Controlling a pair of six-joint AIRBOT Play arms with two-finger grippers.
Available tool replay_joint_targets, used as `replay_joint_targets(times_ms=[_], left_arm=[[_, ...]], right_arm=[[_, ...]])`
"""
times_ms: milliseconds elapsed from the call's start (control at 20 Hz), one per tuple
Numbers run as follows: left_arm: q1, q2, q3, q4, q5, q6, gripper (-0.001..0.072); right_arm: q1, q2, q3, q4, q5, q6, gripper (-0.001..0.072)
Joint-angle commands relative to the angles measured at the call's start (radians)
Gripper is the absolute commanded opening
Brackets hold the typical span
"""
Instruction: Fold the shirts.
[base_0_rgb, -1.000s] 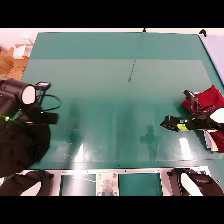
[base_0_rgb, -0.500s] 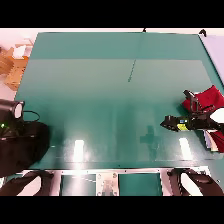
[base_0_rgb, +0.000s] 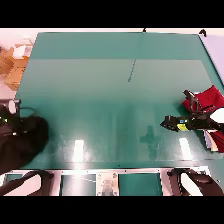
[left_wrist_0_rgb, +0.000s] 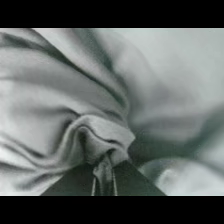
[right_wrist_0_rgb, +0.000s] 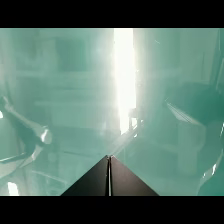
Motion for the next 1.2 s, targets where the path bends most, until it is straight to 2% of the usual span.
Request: replay_joint_targets(times_ms=[0, 200, 350, 450, 600, 750, 800, 850, 900, 950, 1050, 1100, 1150], left_arm=[[-0.067, -0.005, 0.205, -0.097, -0.155, 0.083, 0.0023], [-0.38, 0.021, 0.517, -0.237, -0.153, 0.06, 0.0023], [-0.634, 0.015, 0.7, -0.274, -0.039, 0.014, 0.0023], [-0.772, 0.005, 0.734, -0.294, 0.072, -0.002, 0.0023], [-0.896, -0.069, 0.732, -0.362, 0.163, -0.001, 0.0024], [-0.945, -0.186, 0.732, -0.394, 0.193, 0.002, 0.0026], [-0.945, -0.226, 0.732, -0.411, 0.198, 0.003, 0.0098], [-0.945, -0.259, 0.732, -0.418, 0.2, 0.003, 0.0493], [-0.943, -0.285, 0.732, -0.418, 0.189, 0.003, 0.072], [-0.936, -0.294, 0.733, -0.4, 0.169, 0.02, 0.0708], [-0.887, -0.29, 0.756, -0.36, 0.08, 0.057, 0.0707], [-0.848, -0.285, 0.779, -0.332, 0.017, 0.06, 0.0706], [-0.796, -0.274, 0.795, -0.311, -0.045, 0.059, 0.0707]], right_arm=[[0.001, 0.001, 0.0, 0.0, 0.0, 0.0, 0.0016], [0.001, 0.001, 0.0, 0.0, 0.0, 0.0, 0.0015], [0.001, 0.001, 0.0, 0.0, 0.0, 0.0, 0.0016], [0.001, 0.001, 0.0, 0.0, 0.0, 0.0, 0.0015], [0.001, 0.001, 0.0, 0.0, 0.0, 0.0, 0.0015], [0.001, 0.001, 0.0, 0.0, 0.0, 0.0, 0.0016], [0.001, 0.001, 0.0, 0.0, 0.0, 0.0, 0.0016], [0.001, 0.001, 0.0, 0.0, 0.0, 0.0, 0.0016], [0.001, 0.001, 0.0, 0.0, 0.0, 0.0, 0.0017], [0.001, 0.001, 0.001, 0.0, 0.0, 0.0, 0.0019], [0.0, 0.0, 0.009, 0.0, -0.014, 0.0, 0.0092], [-0.002, -0.003, 0.024, 0.0, -0.032, 0.0, 0.0097], [-0.011, -0.01, 0.043, 0.0, -0.052, 0.001, 0.0225]])
